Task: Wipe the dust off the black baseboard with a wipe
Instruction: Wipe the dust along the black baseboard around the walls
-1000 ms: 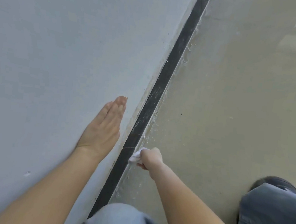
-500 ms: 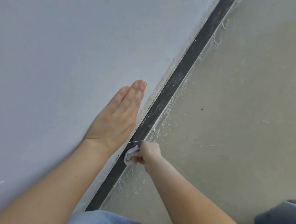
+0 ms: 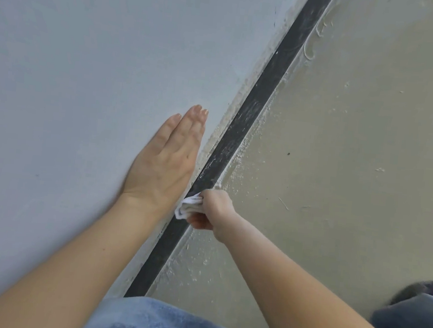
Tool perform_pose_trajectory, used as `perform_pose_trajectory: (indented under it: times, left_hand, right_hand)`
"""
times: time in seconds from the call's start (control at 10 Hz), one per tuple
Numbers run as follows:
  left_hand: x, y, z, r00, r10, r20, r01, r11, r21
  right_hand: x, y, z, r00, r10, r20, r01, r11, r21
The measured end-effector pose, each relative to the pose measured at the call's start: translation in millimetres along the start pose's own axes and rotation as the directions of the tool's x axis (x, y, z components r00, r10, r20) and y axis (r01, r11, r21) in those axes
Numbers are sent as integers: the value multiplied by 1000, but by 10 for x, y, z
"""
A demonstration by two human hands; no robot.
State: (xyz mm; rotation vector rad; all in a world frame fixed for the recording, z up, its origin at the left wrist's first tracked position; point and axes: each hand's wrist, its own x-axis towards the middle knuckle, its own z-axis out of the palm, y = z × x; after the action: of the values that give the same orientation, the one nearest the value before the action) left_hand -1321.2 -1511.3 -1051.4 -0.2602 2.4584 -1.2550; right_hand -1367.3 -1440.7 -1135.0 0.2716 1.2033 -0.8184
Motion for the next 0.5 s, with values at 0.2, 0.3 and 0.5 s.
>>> perform_pose_trajectory:
  times: [0.2,0.3,0.5]
  left_hand:
    - [4,-20,-54,1000,-29,10,30,996,-89]
    - [22,-31,-55,999,-51,3,51,987,-154]
    - [56,-55,-100,998,-49,30,55,975,-215]
  right_hand:
    - [28,-668,-301,985,-153,-80,166,969,185]
    - [-61,-880,-476,954,-256,-156,286,936,207]
    - [57,-697,-718,834,-361,-417,490,832,260]
